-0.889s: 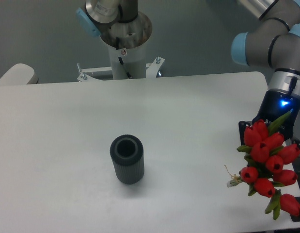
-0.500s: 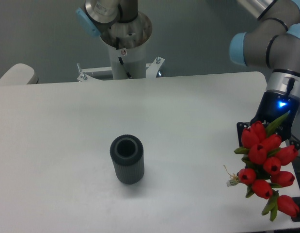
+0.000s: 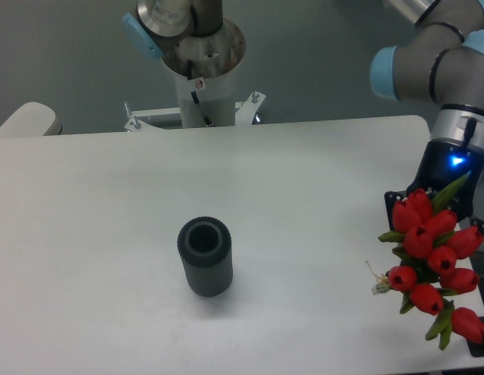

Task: Place the flowers on the table
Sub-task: 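Hold the red tulip bunch in the gripper, beginning to move it, then carry the tulips toward the vase and lower them to the table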

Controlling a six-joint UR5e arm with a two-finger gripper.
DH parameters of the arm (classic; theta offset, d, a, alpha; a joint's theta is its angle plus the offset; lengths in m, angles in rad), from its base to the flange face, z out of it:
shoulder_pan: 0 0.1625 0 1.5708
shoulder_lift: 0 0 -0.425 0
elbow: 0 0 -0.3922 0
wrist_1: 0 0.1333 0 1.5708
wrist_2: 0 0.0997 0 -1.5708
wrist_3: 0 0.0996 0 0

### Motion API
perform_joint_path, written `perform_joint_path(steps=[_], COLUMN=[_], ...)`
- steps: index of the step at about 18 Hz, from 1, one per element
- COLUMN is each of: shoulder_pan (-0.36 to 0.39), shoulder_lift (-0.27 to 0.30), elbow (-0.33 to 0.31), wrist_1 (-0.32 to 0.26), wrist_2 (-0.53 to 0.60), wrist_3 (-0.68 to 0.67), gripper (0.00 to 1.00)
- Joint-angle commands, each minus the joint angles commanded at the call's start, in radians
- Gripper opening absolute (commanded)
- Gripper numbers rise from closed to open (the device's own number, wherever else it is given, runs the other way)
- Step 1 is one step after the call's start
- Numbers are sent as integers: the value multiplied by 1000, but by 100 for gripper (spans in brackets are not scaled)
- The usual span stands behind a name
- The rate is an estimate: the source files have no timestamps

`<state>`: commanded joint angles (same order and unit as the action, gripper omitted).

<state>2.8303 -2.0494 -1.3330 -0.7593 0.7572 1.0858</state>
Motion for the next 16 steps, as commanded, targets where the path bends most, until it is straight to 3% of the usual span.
perform_joint_path(steps=[7,16], shoulder_pan=[-37,-156], shoulder_lift=[46,66], elbow=[-75,-181], wrist_1=[0,3], wrist_2=[278,697], wrist_3=[121,322], gripper=[34,34])
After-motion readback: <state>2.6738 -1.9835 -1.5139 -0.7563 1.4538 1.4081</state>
